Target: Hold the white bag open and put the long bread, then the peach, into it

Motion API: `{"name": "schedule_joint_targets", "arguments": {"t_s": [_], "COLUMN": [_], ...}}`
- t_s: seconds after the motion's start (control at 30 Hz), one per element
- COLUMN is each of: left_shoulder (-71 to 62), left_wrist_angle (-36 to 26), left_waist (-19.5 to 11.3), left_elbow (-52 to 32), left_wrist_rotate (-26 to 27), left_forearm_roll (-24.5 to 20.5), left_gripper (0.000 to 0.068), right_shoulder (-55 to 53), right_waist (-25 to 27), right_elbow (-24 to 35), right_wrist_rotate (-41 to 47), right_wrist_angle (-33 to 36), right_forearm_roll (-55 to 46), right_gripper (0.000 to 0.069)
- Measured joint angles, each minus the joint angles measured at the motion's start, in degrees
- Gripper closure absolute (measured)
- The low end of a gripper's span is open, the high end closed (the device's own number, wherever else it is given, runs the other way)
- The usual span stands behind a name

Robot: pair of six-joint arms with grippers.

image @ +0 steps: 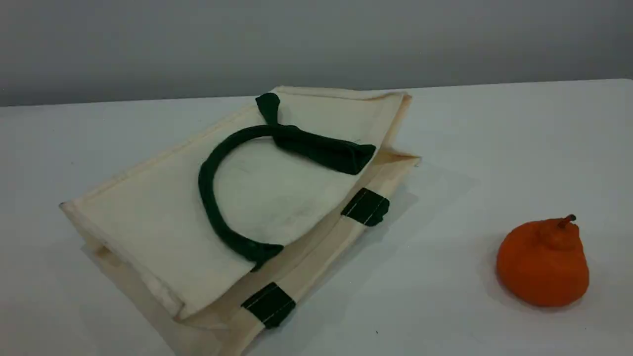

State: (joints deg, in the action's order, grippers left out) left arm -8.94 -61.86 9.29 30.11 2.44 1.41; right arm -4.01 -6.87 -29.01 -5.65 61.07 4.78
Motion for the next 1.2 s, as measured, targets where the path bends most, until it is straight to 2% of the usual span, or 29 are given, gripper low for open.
{"name": "schedule_joint_targets", "arguments": {"t_s": [1.2], "left_shoulder": [0.0], "left_wrist_angle": [0.1], "left_waist": [0.0], "left_elbow": [-1.2], "left_wrist_rotate": [-0.1], "left_forearm_roll": [0.3], "left_gripper": [0.0179], "right_shoulder": [0.0], "right_waist": [0.0], "right_elbow": [0.0], "right_wrist_rotate": [0.1], "right_wrist_angle": [0.0], "right_forearm_roll": [0.0], "right_gripper": [0.0158]}}
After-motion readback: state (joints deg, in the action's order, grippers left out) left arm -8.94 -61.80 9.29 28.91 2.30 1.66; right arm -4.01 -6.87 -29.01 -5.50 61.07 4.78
